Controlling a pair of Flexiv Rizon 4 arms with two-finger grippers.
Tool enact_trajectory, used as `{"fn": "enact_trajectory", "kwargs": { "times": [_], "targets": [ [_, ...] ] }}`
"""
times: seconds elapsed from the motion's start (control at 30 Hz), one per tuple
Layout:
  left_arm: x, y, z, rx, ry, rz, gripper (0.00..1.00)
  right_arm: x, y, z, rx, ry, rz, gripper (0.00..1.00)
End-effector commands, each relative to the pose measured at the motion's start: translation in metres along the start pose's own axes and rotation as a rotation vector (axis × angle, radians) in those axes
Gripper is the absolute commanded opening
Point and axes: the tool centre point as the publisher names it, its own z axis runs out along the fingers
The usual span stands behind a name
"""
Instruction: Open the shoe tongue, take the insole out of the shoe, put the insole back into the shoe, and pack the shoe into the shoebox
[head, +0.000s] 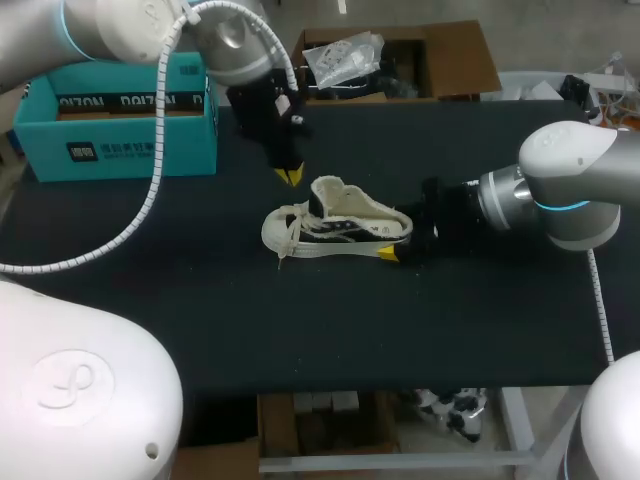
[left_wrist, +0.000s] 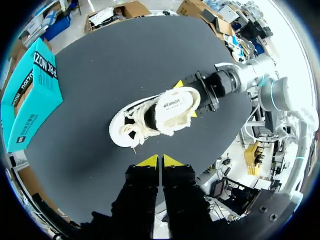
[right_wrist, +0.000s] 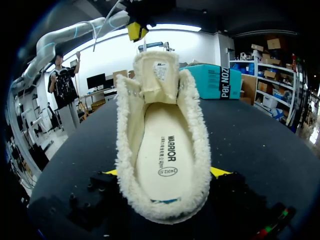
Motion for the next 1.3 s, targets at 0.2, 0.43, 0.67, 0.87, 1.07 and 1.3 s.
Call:
{"fn": "enact_trajectory", "kwargs": {
  "times": [0.2,0.43,0.67,0.87,1.07,1.3],
  "targets": [
    [0.021,-0.025,0.001,-0.467,0.247,0.844,0.0,-0.004,-0.004,0.001,-0.003,0.003,0.0,0.0],
    [0.021,-0.025,0.001,-0.467,0.247,0.844,0.0,-0.004,-0.004,0.001,-0.003,0.003,0.0,0.0],
    [0.023,-0.039,0.008,-0.407,0.242,0.844,0.0,-0.004,-0.004,0.001,-0.003,0.003,0.0,0.0],
    [0.038,-0.045,0.036,-0.291,0.129,0.825,0.0,-0.004,-0.004,0.001,-0.003,0.003,0.0,0.0],
    [0.044,-0.045,0.056,-0.197,0.017,0.813,0.0,-0.004,-0.004,0.001,-0.003,0.003,0.0,0.0],
    [0.039,-0.041,0.059,-0.141,0.043,0.841,0.0,-0.004,-0.004,0.001,-0.003,0.003,0.0,0.0]
  ]
}}
